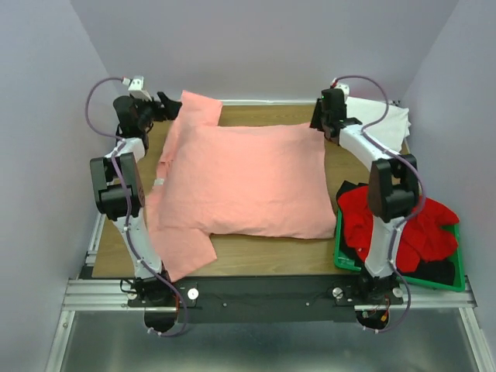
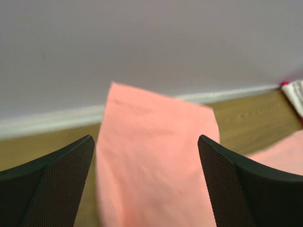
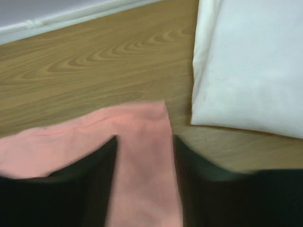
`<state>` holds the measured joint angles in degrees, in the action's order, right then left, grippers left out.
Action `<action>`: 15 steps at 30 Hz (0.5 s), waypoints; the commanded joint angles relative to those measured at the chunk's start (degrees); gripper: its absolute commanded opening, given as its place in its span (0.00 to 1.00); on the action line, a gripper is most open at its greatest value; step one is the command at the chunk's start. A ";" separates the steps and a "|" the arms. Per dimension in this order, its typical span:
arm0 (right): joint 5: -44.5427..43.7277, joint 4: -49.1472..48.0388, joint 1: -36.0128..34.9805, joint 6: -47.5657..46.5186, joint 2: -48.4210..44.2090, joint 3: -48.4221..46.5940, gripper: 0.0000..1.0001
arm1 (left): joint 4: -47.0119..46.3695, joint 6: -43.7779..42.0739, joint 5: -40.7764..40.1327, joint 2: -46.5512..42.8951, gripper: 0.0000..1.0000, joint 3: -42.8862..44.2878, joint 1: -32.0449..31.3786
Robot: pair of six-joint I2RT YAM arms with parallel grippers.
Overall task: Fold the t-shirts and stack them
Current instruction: Flatten the tshirt out
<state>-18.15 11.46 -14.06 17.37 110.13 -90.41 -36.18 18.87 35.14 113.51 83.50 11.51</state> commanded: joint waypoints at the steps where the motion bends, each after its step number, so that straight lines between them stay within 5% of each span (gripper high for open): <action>1: 1.18 -2.32 1.32 -0.57 8.24 -6.61 0.76 | -0.65 0.74 -1.45 0.75 0.98 1.59 -0.25; 8: 10.39 -2.41 1.41 -1.45 9.15 -2.41 0.95 | 3.39 -2.61 -11.82 -9.16 0.98 -10.72 -4.20; 15: 20.41 -2.76 -0.87 -0.31 -0.34 8.66 0.97 | 28.33 -2.36 -24.06 -12.09 0.98 -12.93 -6.94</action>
<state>-6.33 9.67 -13.15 16.82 114.74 -86.08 -23.81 16.93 19.59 100.29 71.68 4.69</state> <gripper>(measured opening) 0.966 0.983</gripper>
